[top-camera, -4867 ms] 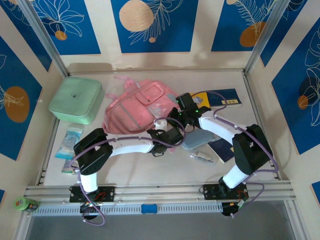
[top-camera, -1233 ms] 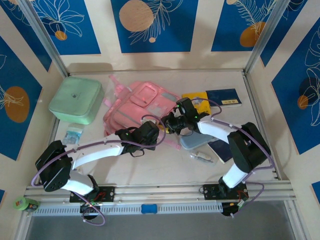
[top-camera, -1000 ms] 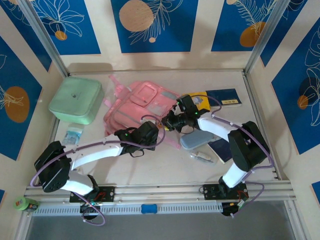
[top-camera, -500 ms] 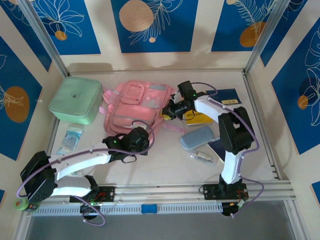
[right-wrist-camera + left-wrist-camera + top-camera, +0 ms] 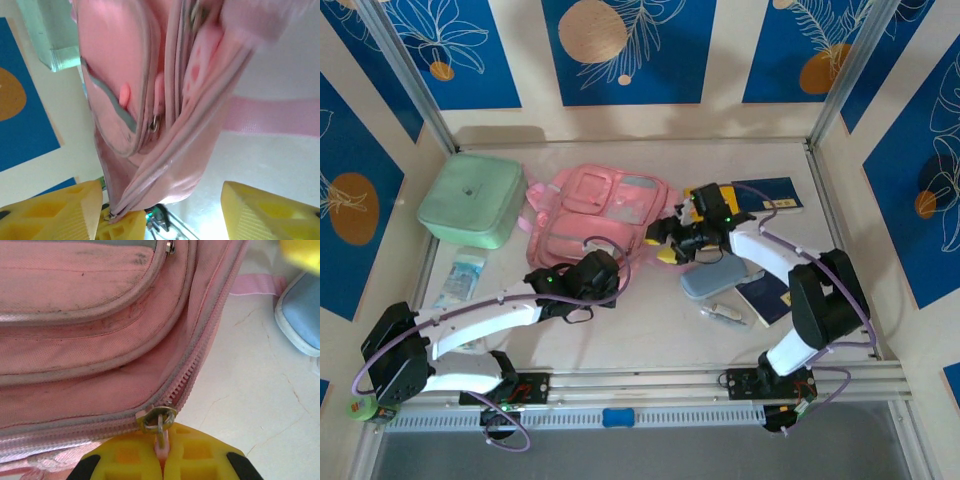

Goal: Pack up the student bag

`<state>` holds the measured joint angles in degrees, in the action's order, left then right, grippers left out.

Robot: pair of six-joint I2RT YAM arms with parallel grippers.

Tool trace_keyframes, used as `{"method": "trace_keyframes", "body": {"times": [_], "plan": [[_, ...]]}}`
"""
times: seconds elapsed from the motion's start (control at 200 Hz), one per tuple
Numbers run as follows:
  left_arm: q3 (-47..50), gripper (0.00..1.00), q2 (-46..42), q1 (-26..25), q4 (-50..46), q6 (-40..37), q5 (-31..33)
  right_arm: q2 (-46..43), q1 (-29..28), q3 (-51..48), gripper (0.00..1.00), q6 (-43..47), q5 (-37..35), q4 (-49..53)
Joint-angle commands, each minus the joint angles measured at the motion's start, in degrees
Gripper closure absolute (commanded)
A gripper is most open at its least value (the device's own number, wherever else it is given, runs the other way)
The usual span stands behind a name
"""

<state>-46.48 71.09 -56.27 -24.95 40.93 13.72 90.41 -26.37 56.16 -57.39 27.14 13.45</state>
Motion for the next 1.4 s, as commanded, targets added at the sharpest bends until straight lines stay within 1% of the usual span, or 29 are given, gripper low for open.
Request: {"method": "trace_keyframes", "body": {"times": [0.0, 0.09, 0.16, 0.205, 0.225, 0.335, 0.385, 0.46, 0.56, 0.705, 0.785, 0.85, 0.97, 1.025, 1.081, 1.161, 1.216, 1.271, 1.316, 1.396], "plan": [[-2.3, 1.00, 0.2, -0.2, 1.9, -1.4, 0.3, 1.1, -4.2, -3.3, 0.35, -11.7, 1.1, -10.9], [-2.6, 1.00, 1.2, -0.2, 1.9, -1.4, -0.2, 3.8, -7.1, -2.2, 0.37, -15.3, -3.1, -12.9], [-3.5, 1.00, 1.7, -0.2, 1.3, -1.6, -1.3, 5.7, -8.1, -1.4, 0.42, -15.6, -4.0, -15.7], [-3.7, 1.00, 1.6, -0.2, 1.2, -1.9, -1.7, 6.9, -8.5, 0.5, 0.46, -14.1, -4.5, -13.6], [-3.7, 1.00, 1.6, -0.2, 1.1, -1.9, -1.7, 7.3, -8.5, 1.4, 0.49, -13.0, -4.9, -12.2], [-3.4, 1.00, 0.8, -0.2, -0.2, -2.4, -0.9, 7.5, -8.5, 3.3, 0.74, -7.8, -6.7, -6.9], [-3.4, 1.00, 0.3, -0.2, -1.6, -2.3, -0.5, 6.9, -8.0, 3.2, 0.83, -5.4, -7.4, -4.9], [-2.8, 1.00, -0.9, -0.2, -3.1, -2.2, -0.3, 6.3, -6.5, 3.8, 0.93, -0.5, -8.3, -1.0], [-0.1, 1.00, -3.1, -0.1, -4.0, -1.3, 0.2, 6.0, -3.3, 5.5, 1.00, 6.6, -8.9, 4.5], [3.6, 1.00, -6.5, 0.2, -6.9, 0.6, 0.1, 7.4, 3.7, 8.4, 1.00, 13.6, -5.3, 8.7], [5.5, 1.00, -8.0, 0.6, -7.8, 1.2, 0.2, 9.3, 6.7, 11.9, 1.00, 17.2, -5.1, 12.0], [6.4, 1.00, -8.4, 1.3, -7.5, 1.3, -0.7, 11.1, 7.5, 15.3, 1.00, 19.6, -3.8, 14.0], [5.5, 1.00, -7.4, 2.1, -7.2, 1.1, -1.8, 13.6, 7.6, 19.1, 1.00, 21.2, -4.4, 16.7], [4.8, 1.00, -6.9, 2.1, -6.2, 0.5, -1.7, 13.3, 7.6, 18.6, 0.90, 20.7, -4.0, 16.7], [3.8, 1.00, -6.2, 2.3, -5.2, 0.3, -1.6, 11.9, 7.4, 16.8, 0.74, 19.3, -2.4, 16.0], [1.9, 1.00, -4.9, 2.3, -3.6, -0.6, -2.7, 8.9, 6.7, 12.9, 0.58, 17.0, 0.7, 13.7], [0.4, 1.00, -3.6, 2.3, -3.5, -0.8, -2.6, 6.8, 5.8, 11.4, 0.51, 15.9, 0.3, 14.8], [-0.5, 1.00, -2.5, 2.3, -3.0, -1.2, -2.4, 4.4, 4.9, 9.3, 0.46, 14.2, 0.1, 15.2], [-0.9, 1.00, -2.0, 2.3, -2.4, -1.6, -2.4, 1.4, 3.7, 5.9, 0.42, 10.7, 0.3, 13.8], [-1.2, 1.00, -1.3, 2.3, -1.7, -2.0, -2.5, -2.6, 0.5, -0.1, 0.36, 2.9, 0.4, 8.3]]}}
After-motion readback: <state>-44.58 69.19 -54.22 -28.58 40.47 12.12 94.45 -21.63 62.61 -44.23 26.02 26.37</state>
